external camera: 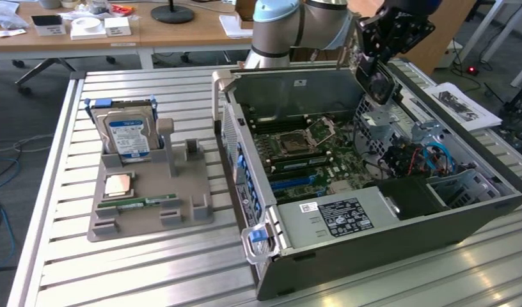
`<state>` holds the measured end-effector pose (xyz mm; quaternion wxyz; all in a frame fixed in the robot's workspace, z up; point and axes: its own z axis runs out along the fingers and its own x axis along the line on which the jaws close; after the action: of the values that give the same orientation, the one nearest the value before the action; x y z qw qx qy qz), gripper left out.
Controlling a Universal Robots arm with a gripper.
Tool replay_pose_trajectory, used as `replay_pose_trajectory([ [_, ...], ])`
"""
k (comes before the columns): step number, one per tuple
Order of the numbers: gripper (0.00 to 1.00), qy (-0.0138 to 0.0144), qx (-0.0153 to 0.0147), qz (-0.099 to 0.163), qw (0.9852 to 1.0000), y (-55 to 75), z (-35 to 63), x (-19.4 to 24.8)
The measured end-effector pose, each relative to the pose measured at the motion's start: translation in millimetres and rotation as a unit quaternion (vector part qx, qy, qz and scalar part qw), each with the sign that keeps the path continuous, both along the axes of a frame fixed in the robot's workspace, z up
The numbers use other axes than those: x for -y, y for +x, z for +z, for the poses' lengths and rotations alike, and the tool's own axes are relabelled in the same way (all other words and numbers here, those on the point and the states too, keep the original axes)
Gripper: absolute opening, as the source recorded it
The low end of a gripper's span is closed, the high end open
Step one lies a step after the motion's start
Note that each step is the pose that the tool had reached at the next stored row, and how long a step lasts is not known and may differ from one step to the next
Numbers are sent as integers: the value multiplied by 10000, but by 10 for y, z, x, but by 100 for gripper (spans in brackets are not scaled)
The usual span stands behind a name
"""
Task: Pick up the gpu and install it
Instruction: 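Pick up the gpu and move the gpu toward the slot, then insert the gpu into the slot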
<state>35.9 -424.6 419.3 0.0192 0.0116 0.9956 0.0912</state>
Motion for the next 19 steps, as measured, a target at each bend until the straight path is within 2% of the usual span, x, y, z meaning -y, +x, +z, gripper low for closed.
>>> replay_pose_trajectory([
  [4, 27, -8, -4, 0, 10000, 40, -1, 29],
  [19, 27, -12, -4, 0, 10000, 45, 0, 30],
])
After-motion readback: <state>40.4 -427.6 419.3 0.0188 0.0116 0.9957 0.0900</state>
